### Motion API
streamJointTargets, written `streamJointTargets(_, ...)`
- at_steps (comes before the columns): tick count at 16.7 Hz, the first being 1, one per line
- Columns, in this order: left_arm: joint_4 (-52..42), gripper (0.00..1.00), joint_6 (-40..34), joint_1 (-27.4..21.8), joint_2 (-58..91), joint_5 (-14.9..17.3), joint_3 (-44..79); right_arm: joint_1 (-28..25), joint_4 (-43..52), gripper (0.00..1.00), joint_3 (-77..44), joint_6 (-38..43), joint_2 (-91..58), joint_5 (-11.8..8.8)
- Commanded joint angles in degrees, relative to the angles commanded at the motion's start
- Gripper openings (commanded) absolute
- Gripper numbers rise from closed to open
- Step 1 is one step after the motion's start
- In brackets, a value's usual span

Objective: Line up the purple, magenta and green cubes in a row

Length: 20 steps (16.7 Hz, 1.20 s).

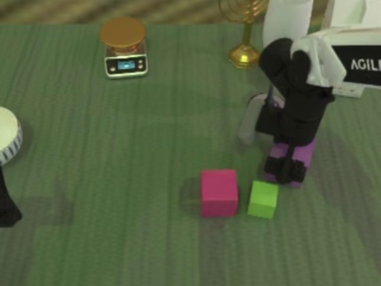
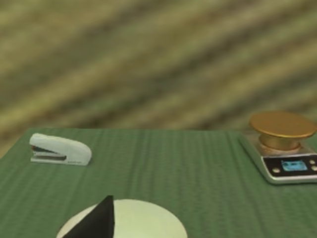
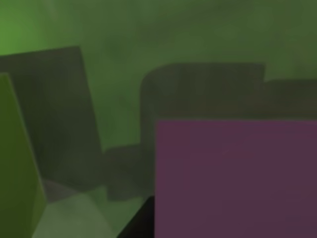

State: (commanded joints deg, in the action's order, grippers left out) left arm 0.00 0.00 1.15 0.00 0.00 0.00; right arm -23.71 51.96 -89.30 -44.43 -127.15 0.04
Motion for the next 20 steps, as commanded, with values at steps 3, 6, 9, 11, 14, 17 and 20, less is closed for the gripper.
streamJointTargets(3, 0.0, 1.0, 0.0, 0.0, 0.0, 0.0, 0.0, -0.26, 2.35, 0.0, -1.88, -0.23, 0.68, 0.0)
streamJointTargets(6, 0.0, 1.0, 0.0, 0.0, 0.0, 0.0, 0.0, -0.36, 8.99, 0.0, -5.81, -0.19, 2.7, -0.01)
streamJointTargets(9, 0.0, 1.0, 0.0, 0.0, 0.0, 0.0, 0.0, -0.49, 13.4, 0.0, -8.73, -0.14, 4.56, -0.04)
streamJointTargets(11, 0.0, 1.0, 0.0, 0.0, 0.0, 0.0, 0.0, -0.5, 13.67, 0.0, -8.93, -0.14, 4.74, -0.04)
streamJointTargets(14, 0.0, 1.0, 0.0, 0.0, 0.0, 0.0, 0.0, -0.25, 13.62, 0.0, -8.92, -0.04, 4.46, -0.05)
streamJointTargets(17, 0.0, 1.0, 0.0, 0.0, 0.0, 0.0, 0.0, -2.32, 15.92, 0.0, -12.72, 0.11, 1.74, -0.01)
streamJointTargets(20, 0.0, 1.0, 0.0, 0.0, 0.0, 0.0, 0.0, -6.46, 20.85, 0.0, -21.92, 0.84, -3.9, 0.06)
